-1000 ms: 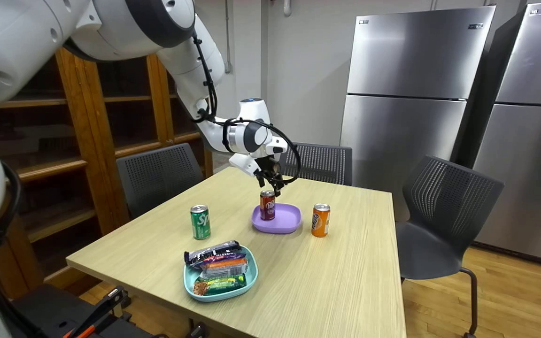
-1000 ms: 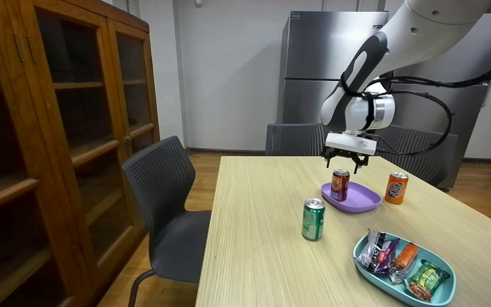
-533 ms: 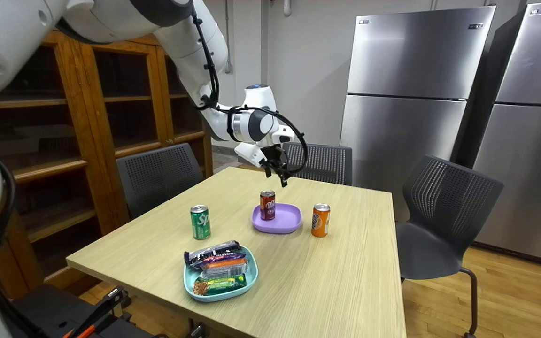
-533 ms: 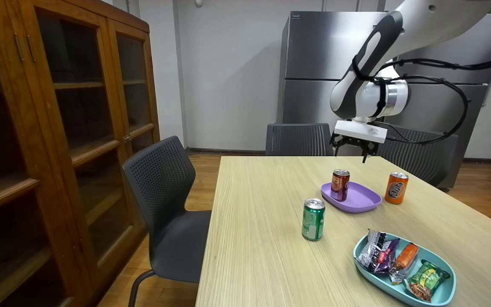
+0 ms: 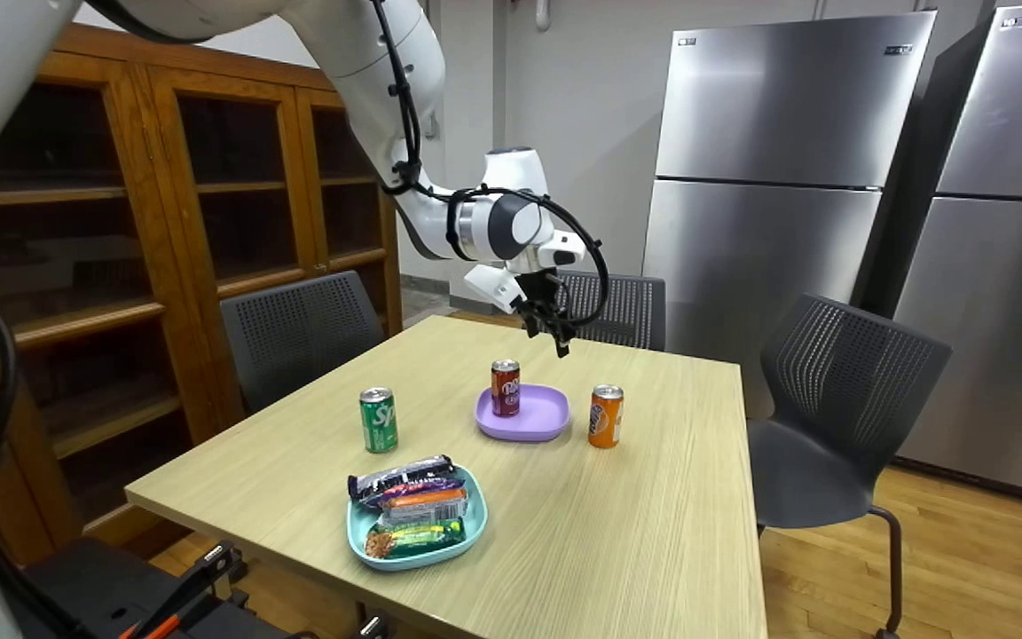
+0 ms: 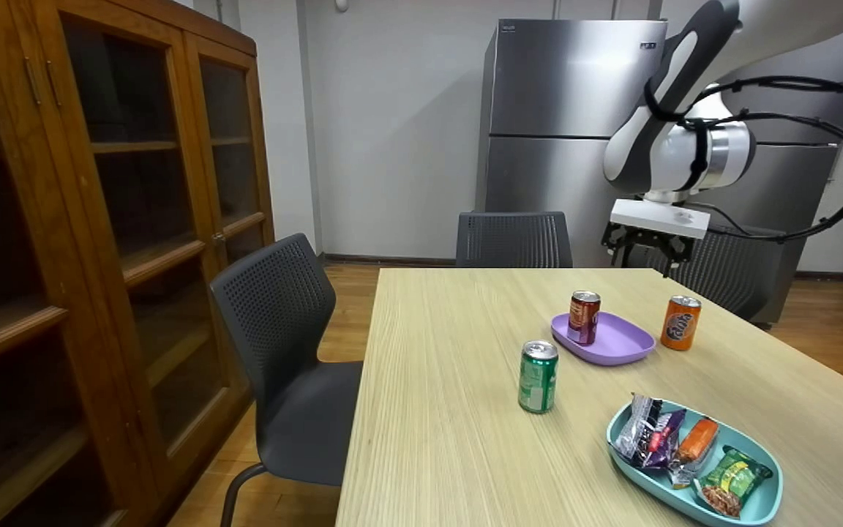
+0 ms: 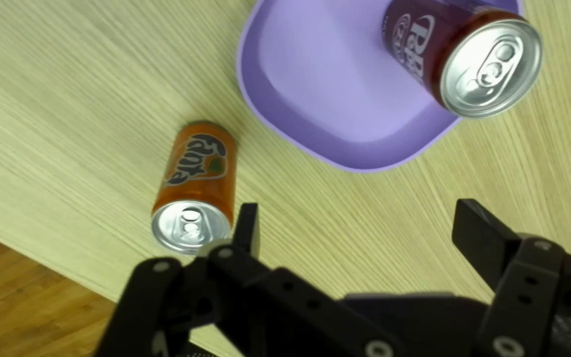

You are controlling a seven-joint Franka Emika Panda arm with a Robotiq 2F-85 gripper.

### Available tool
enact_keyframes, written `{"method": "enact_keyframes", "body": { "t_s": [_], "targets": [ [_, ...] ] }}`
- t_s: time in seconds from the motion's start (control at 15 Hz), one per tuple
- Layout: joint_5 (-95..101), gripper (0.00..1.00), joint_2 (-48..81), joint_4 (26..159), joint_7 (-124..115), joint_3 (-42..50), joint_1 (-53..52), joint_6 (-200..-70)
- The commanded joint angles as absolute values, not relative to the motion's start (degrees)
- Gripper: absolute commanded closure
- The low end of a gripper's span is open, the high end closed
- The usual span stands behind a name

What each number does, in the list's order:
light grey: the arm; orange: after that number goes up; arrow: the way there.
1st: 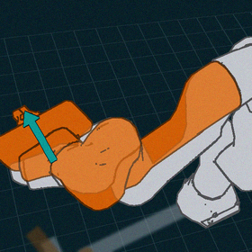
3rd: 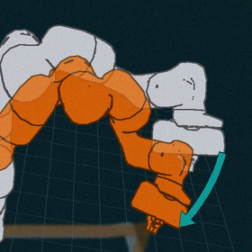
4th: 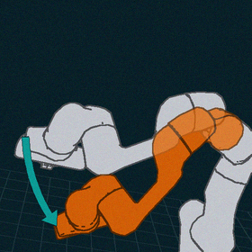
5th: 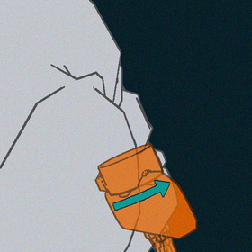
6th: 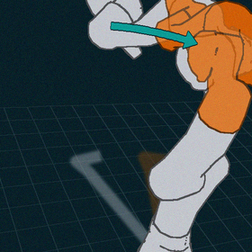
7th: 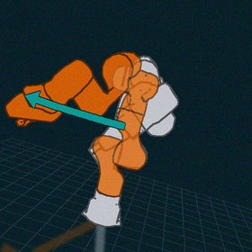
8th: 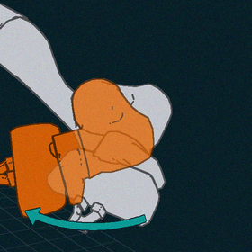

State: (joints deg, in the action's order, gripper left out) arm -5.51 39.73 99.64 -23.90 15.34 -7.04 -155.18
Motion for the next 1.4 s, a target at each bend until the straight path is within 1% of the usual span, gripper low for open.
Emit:
{"method": "enact_keyframes", "body": {
  "t_s": [0.0,0.53,1.0,1.33],
  "targets": [
    [-3.4,0.0,36.4,104.4,-24.7,16.3,-6.0,-156.1],
    [-3.4,0.0,37.8,104.8,-25.2,18.4,-3.7,-156.3],
    [-3.7,0.0,38.9,103.7,-24.5,17.7,-2.6,-155.8],
    [-4.9,0.0,39.7,102.1,-24.7,16.8,-1.3,-152.9]
  ]
}}
